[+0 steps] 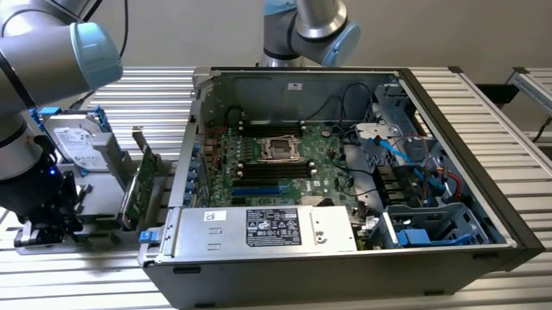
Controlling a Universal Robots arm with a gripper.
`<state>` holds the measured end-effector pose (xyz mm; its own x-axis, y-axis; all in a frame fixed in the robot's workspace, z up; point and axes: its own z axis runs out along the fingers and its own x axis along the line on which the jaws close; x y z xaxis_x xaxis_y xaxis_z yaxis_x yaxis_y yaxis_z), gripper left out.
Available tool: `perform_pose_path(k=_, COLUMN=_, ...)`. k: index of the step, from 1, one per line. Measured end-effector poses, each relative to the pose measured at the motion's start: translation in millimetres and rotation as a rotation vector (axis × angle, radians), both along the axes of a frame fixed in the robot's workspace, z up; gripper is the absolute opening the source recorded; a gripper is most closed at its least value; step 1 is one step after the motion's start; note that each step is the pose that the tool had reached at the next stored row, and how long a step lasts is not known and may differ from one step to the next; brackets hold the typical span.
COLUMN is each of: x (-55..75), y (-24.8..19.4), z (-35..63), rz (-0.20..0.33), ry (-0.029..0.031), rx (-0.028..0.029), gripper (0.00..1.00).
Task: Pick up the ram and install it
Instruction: 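Pick up the ram and move it above insertion slot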
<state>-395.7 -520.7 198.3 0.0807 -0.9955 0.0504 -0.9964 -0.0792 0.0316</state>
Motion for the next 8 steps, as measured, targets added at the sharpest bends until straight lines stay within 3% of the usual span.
perform_pose_path(k=8, x=0.0, y=-0.2, z=-1.1, rz=-0.011, ry=-0.0002, rx=0.0002, gripper=0.3)
